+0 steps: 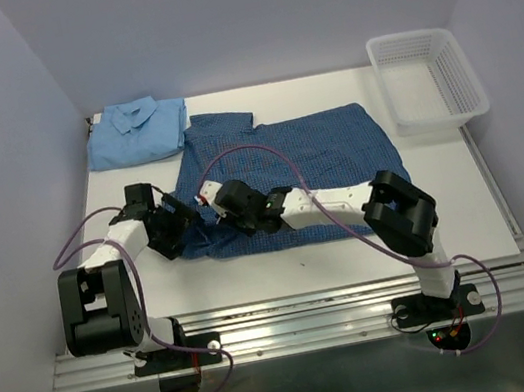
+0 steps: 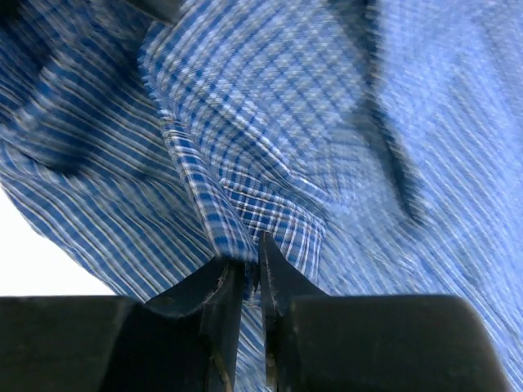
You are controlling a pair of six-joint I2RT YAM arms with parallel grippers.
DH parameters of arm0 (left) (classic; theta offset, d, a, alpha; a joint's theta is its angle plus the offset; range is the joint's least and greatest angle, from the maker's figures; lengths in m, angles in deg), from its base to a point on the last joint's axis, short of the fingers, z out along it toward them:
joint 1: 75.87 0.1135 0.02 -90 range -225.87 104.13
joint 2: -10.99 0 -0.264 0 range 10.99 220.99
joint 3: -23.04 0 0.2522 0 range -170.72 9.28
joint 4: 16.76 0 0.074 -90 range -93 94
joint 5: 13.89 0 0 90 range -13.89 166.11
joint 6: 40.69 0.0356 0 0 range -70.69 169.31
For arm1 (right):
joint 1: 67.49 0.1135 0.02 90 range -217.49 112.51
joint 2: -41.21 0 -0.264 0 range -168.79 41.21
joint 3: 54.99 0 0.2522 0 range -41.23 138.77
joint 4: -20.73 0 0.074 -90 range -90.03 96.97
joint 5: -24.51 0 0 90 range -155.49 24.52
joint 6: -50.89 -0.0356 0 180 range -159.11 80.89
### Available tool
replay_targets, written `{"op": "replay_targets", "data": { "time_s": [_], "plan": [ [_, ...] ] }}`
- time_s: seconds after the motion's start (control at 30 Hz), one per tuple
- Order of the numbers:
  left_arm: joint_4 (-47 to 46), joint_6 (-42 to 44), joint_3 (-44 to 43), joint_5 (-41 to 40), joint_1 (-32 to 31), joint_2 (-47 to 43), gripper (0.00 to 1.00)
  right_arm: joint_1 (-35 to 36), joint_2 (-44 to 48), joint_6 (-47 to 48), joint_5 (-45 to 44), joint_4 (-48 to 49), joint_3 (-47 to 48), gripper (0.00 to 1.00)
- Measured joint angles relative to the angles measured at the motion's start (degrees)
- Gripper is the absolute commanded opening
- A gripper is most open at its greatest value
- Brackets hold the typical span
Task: Fold and stack the long sleeve shirts
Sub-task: Fold the shirt
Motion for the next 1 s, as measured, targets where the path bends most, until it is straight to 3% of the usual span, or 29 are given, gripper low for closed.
{"op": "replay_targets", "data": {
  "time_s": [0.2,0.4,0.6,0.83,0.9,1.0],
  "plan": [
    [1.0,-0.1,-2.3,-0.3,1.6,2.7,0.99,-4.5,10.5,5.9,1.2,0.1,-6.3,0.10],
    [0.9,0.3,-3.3,-0.7,6.9,3.9,0.99,-11.8,26.1,24.2,2.8,2.2,-9.5,0.09],
    [2.7,1.3,-7.2,-1.0,7.7,7.5,0.99,-11.2,33.9,42.2,6.4,1.8,-11.1,0.04],
    [7.1,2.5,-14.8,-4.8,7.7,13.5,0.99,-11.1,44.4,61.4,8.3,-7.6,-15.6,0.09],
    [7.8,2.5,-16.1,-6.0,7.7,14.5,0.99,-11.1,46.4,63.5,8.4,-12.4,-14.5,0.15],
    [8.5,2.5,-16.9,-6.7,7.7,15.0,0.99,-11.2,47.8,62.2,11.5,-21.1,-9.6,0.11]
  ]
}}
